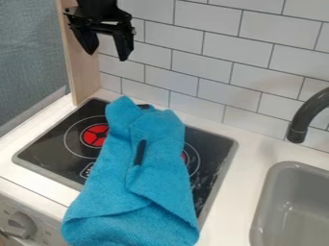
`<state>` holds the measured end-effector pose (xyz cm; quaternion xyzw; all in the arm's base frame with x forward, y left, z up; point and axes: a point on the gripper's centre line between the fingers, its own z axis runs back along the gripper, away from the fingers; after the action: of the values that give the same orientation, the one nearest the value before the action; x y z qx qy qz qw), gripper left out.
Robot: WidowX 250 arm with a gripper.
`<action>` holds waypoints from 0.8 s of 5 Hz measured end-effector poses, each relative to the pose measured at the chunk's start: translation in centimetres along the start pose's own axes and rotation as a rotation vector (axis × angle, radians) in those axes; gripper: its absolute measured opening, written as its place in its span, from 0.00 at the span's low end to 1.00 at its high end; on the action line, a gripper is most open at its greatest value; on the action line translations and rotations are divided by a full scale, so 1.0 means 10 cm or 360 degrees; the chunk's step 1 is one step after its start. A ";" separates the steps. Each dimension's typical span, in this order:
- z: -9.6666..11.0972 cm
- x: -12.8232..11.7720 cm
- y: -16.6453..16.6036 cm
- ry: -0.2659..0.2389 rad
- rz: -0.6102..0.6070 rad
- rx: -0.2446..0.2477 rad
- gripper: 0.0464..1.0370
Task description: Unfold from the left to the right
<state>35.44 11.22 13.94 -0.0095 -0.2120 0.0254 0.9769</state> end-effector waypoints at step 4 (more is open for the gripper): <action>0.02 -0.66 -0.31 0.0096 0.0174 0.0137 0.96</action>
<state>29.50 7.80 11.49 0.0203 -0.1802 0.0875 0.9795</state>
